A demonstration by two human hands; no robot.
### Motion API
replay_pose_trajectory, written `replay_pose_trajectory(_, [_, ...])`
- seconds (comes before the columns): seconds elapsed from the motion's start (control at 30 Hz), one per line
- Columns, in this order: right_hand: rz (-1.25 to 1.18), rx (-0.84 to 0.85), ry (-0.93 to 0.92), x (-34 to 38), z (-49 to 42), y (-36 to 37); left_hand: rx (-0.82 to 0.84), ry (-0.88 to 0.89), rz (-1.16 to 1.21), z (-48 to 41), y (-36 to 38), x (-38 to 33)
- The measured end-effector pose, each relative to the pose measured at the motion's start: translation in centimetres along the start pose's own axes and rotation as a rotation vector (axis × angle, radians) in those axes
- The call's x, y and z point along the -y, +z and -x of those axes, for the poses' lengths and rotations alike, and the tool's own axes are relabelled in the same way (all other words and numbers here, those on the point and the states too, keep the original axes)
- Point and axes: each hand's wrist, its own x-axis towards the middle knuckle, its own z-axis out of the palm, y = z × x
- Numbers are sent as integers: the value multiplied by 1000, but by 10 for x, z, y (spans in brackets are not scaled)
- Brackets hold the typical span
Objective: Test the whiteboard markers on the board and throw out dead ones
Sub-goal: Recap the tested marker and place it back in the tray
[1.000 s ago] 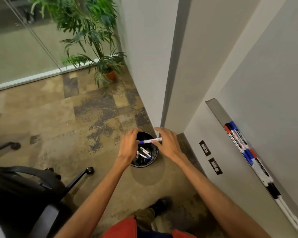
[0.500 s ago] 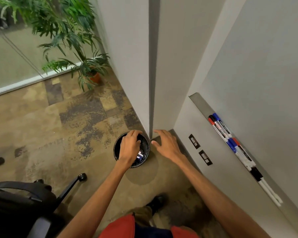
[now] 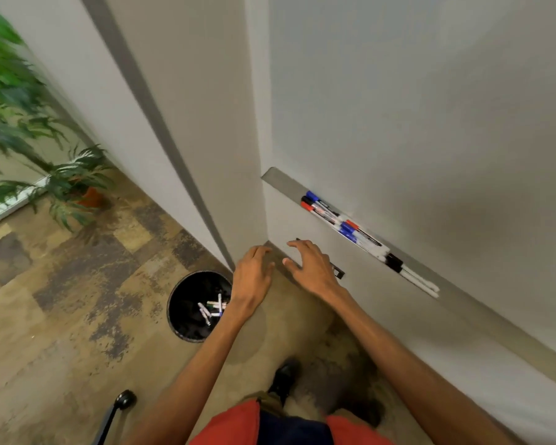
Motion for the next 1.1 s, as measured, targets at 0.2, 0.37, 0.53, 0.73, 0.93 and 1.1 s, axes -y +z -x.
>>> replay_pose_trajectory(0.2, [-59, -206, 151, -78, 48, -47, 129, 150, 18, -7, 61, -74])
replay_pose_trajectory(0.37, [-82, -359, 331, -156, 104, -88, 257, 301, 32, 3, 126, -145])
replay_pose_trajectory(0.53, [-129, -506, 454, -234, 163, -121, 380, 422, 41, 19, 180, -206])
replay_pose_trajectory(0.73, [-145, -626, 576, -309, 237, -157, 534, 520, 29, 45, 249, -270])
replay_pose_trajectory(0.93, [-103, -671, 692, -372, 307, -190, 678, 615, 33, 82, 306, -339])
replay_pose_trajectory(1.1, [-50, -682, 779, -414, 346, -202, 738, 704, -32, 106, 349, -389])
